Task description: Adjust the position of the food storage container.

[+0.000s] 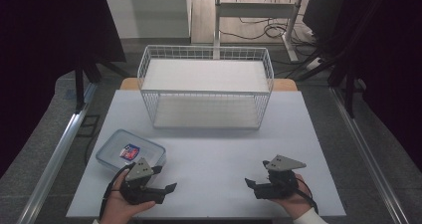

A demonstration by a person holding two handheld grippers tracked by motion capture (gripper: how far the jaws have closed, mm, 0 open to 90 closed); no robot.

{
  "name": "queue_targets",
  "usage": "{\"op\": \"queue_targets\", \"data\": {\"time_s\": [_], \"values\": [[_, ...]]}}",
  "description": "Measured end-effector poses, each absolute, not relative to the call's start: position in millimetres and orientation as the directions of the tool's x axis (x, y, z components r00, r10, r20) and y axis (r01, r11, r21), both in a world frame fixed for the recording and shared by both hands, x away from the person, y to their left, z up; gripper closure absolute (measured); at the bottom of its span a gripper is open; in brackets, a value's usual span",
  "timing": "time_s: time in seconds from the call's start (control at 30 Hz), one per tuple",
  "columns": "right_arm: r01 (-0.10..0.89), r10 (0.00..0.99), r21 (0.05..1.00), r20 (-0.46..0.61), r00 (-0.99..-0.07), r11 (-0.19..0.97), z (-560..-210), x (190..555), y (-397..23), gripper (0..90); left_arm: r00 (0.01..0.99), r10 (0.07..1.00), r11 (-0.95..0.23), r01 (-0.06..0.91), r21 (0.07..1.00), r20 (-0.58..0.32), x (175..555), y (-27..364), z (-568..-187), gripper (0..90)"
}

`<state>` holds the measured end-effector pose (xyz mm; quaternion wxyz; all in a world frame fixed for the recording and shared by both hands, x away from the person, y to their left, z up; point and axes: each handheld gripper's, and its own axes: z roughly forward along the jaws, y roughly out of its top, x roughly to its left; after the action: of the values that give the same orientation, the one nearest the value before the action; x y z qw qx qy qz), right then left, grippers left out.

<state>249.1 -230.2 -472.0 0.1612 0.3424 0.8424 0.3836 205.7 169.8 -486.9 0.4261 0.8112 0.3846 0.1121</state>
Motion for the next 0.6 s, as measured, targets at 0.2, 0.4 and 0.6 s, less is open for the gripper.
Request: {"op": "queue_targets", "data": {"time_s": [0.2,0.4,0.6], "values": [[0.464,0.708,0.751,-0.006,-0.706,0.469,-473.6,250.6,-232.3,16.5,0.675,0.723,-0.339,0.533,0.775,-0.148,205.9,170.1,-486.9,23.9],[0.456,0.700,0.741,-0.026,-0.714,0.492,-474.0,249.8,-229.1,16.7,0.677,0.721,-0.341,0.534,0.774,-0.149,206.1,170.0,-486.8,23.9],[0.459,0.701,0.739,-0.025,-0.713,0.493,-474.6,250.4,-229.1,16.8,0.673,0.725,-0.337,0.532,0.777,-0.146,205.6,173.9,-485.0,23.9]]}}
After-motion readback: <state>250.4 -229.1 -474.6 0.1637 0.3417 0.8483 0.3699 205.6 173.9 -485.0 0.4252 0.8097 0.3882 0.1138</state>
